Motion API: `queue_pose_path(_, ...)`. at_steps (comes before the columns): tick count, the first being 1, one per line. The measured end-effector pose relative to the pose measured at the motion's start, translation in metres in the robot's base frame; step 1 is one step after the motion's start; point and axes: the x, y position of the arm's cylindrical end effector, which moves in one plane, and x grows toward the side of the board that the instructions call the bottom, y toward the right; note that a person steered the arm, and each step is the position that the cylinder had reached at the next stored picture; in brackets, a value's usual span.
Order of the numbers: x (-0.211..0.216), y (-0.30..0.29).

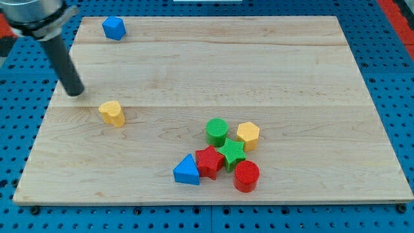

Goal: Move green circle and yellow heart towards bottom center

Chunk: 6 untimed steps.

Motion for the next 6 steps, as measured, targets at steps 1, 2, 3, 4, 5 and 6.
queue_pose_path(1,0.049,0.037)
queue_pose_path(2,0.081,0.126)
queue_pose_path(3,0.078,0.09)
queue_pose_path(4,0.045,0.052)
queue_pose_path(5,0.014,0.11)
queue_pose_path(6,0.046,0.173)
